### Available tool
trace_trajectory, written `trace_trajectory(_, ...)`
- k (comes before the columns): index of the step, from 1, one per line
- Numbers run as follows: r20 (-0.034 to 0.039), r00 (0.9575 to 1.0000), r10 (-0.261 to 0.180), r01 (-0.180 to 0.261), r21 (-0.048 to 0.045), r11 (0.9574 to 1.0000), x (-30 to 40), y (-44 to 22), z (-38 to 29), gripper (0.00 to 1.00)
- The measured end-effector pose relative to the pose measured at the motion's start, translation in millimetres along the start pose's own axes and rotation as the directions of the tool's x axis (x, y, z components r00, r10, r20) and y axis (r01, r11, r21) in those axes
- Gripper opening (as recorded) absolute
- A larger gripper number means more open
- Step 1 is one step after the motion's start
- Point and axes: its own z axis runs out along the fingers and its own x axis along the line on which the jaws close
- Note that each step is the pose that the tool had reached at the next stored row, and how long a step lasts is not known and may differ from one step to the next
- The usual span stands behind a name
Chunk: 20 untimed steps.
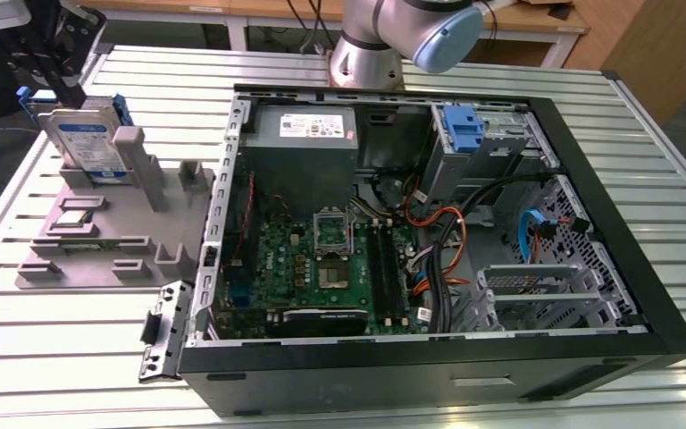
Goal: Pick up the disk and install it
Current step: 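Reach for the disk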
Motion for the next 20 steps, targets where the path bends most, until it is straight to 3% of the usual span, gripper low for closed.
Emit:
trace_trajectory(14,-0.0001,1.0,0.0,0.0,0.0,1.0,21.3,-1.7,1.0,0.1)
trace_trajectory(20,-0.0001,1.0,0.0,0.0,0.0,1.0,22.2,-1.7,1.0,0.1)
